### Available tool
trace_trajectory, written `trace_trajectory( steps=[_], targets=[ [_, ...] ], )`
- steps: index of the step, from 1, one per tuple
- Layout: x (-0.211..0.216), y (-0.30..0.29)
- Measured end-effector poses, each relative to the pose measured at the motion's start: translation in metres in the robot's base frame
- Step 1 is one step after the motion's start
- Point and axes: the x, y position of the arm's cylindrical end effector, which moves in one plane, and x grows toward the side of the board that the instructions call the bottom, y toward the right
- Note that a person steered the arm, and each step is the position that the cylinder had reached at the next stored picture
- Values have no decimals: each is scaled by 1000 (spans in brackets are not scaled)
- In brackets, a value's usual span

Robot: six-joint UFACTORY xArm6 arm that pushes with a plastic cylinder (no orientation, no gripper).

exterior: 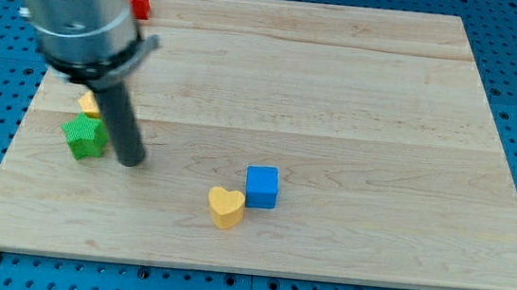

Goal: Slide the blue cube below the green star

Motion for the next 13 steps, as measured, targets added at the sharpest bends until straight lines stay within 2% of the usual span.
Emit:
trace_trajectory(
  steps=[2, 3, 4, 5, 6, 7, 8, 10, 12, 13],
  targets=[
    [-18, 131],
    [4, 189],
    [38, 178],
    [15, 130],
    [2, 110],
    [5, 103],
    [39, 106],
    [17, 44],
    [0, 70],
    [-2, 47]
  ],
)
